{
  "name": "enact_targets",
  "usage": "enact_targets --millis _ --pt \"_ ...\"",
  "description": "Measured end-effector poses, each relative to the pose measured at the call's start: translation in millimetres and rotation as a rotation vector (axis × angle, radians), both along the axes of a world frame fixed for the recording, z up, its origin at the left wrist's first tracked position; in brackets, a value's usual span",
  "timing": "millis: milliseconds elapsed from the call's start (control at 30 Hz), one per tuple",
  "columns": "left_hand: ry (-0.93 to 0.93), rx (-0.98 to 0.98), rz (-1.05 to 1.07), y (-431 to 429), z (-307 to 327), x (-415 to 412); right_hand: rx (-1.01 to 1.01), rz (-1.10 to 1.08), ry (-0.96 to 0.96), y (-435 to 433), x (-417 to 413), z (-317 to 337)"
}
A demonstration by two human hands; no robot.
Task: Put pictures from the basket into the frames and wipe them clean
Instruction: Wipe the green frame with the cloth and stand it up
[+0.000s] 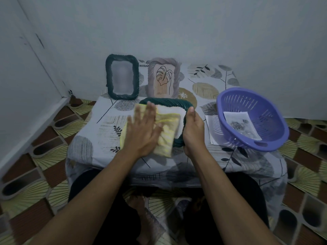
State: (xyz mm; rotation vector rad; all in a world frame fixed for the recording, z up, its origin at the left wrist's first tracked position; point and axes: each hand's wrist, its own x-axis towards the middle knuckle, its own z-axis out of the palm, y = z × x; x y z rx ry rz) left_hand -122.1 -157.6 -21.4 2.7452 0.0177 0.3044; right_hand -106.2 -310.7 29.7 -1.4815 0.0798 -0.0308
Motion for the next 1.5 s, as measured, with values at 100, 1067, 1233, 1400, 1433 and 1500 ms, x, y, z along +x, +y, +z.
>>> enact_targets --millis 100,1067,1233,1400,1433,1500 --pt "0.024 -0.166 0.243 21 9 10 0.016 0.052 0.017 -8 -2 -5" --pt "-0.089 -0.493 0.111 11 24 5 0.118 0.082 0.004 -9 4 -3" --pt "-0.134 -0.356 0.209 19 37 20 0.121 0.094 -0.026 2 3 2" --pt "0.03 -0.153 0.065 -19 20 -1 0.036 0.019 -0.065 11 7 2" --pt "0.023 -0.157 -0.024 -28 17 -7 0.013 0.001 -0.062 12 9 2" --pt "-0.032 -0.128 -0.205 -41 13 -21 -0.022 -0.031 -0.049 11 12 2"
